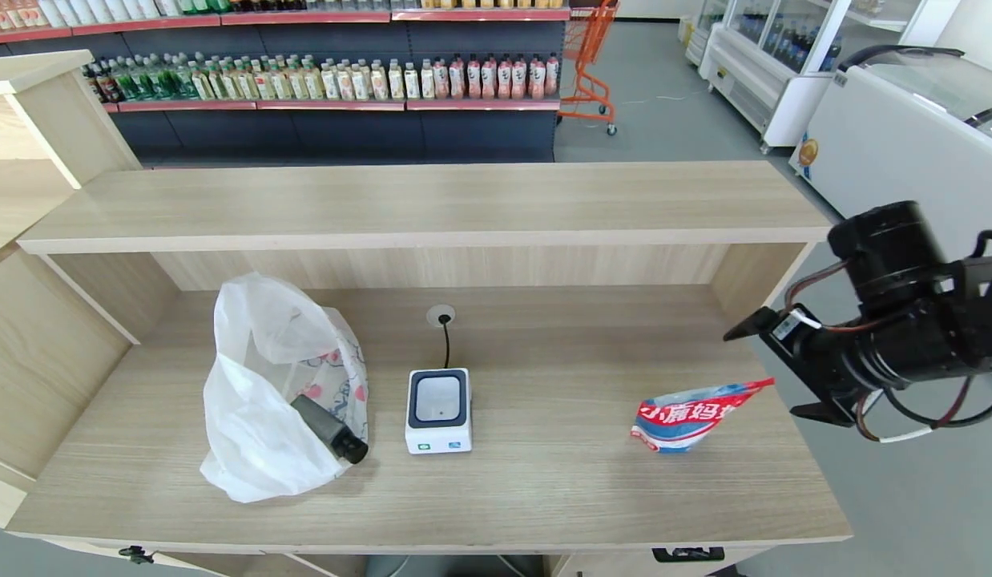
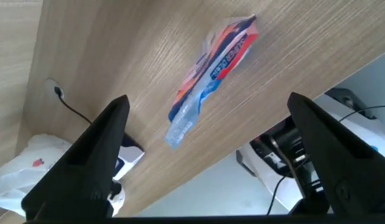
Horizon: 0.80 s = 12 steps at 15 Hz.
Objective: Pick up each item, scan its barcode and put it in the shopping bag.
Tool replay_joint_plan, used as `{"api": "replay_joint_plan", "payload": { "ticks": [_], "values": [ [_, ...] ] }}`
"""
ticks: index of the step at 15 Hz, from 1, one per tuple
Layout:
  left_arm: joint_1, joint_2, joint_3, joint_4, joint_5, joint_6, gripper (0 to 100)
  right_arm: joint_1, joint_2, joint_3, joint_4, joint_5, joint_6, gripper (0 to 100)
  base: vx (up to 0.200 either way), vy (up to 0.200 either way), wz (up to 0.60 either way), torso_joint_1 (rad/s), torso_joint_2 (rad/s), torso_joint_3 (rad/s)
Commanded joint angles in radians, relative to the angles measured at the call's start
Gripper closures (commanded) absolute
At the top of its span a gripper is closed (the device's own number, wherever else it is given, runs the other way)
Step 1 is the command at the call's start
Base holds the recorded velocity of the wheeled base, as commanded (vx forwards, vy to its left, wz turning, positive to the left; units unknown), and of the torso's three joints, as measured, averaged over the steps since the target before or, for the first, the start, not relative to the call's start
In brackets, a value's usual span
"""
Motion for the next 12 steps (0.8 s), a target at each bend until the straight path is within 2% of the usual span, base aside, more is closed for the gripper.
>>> {"api": "replay_joint_plan", "payload": {
  "ticks": [1,7,10,12],
  "values": [
    [-0.001,0.0,0.0,0.0,0.0,0.0,0,0.058,0.154,-0.085,-0.001,-0.03,0.042,0,0.0,0.0,0.0,0.0,0.0,0.0],
    [-0.001,0.0,0.0,0.0,0.0,0.0,0,0.093,0.398,-0.206,-0.008,-0.084,0.027,0,0.0,0.0,0.0,0.0,0.0,0.0],
    [-0.001,0.0,0.0,0.0,0.0,0.0,0,0.097,0.467,-0.244,-0.028,-0.099,-0.039,0,0.0,0.0,0.0,0.0,0.0,0.0],
    [0.001,0.0,0.0,0.0,0.0,0.0,0,0.103,0.515,-0.24,-0.059,-0.192,-0.142,0,0.0,0.0,0.0,0.0,0.0,0.0]
  ]
}}
